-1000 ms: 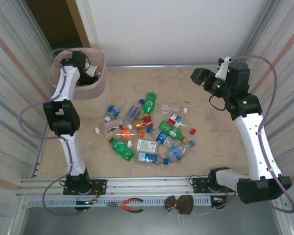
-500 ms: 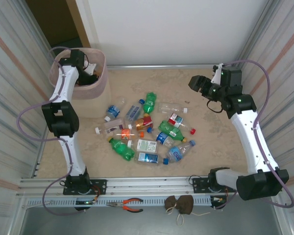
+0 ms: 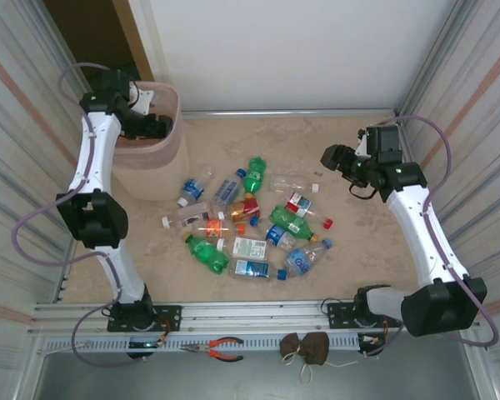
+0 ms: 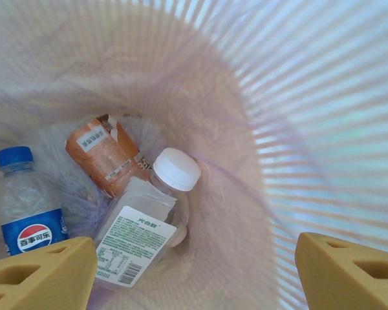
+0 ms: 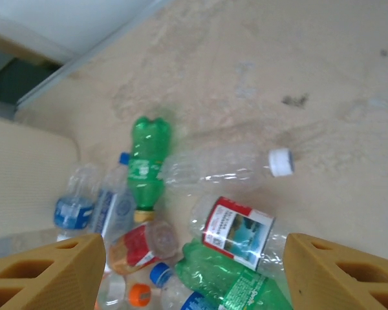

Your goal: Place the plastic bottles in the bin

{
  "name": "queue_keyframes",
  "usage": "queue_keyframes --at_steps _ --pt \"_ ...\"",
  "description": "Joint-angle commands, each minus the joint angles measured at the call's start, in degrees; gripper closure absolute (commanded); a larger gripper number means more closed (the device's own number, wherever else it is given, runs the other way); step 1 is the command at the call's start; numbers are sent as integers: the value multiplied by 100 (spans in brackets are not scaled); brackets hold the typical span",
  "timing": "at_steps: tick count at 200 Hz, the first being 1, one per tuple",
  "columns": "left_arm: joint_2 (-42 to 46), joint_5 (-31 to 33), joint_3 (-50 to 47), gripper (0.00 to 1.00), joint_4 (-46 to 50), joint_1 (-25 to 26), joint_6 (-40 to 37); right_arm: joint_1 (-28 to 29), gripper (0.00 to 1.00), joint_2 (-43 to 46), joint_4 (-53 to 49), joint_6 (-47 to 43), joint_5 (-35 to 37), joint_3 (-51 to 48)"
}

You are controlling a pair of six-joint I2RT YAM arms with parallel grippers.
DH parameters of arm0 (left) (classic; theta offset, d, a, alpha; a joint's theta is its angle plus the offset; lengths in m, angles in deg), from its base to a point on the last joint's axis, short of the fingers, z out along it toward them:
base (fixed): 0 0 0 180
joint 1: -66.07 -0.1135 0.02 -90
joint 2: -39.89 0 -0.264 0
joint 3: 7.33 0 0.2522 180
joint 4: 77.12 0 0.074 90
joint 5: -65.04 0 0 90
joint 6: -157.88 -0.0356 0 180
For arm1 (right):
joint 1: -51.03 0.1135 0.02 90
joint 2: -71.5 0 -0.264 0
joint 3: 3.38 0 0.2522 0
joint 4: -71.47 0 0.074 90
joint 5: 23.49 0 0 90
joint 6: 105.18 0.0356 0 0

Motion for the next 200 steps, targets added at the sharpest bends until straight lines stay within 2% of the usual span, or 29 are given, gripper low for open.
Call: queue_keyframes --at_steps 1,17,45,67,87,133,166,200 --pt "461 -284 -156 19 -80 -33 115 -53 28 -184 -233 1317 714 -207" --pt "701 -365 -308 20 -188 -35 138 -85 28 -394 -280 2354 812 -281" --pt "1121 -467 -590 20 -362 -31 211 -148 31 -955 -367 3591 746 -209" --pt "1431 -567 -811 20 -540 -31 275 -213 33 -1507 -274 4173 342 -94" --pt "1809 -938 -1254 19 -988 -35 281 -254 36 -2029 58 4627 -103 -75" --pt "2212 -1293 -1647 19 -1255 -38 448 -258 36 -3047 763 5230 -761 101" --pt "2409 -1474 -1795 19 -1373 -33 482 -259 35 -3533 894 5454 -774 268" --pt "2485 -1498 -1827 19 -1372 -38 464 -298 38 -3858 1049 5623 -784 318"
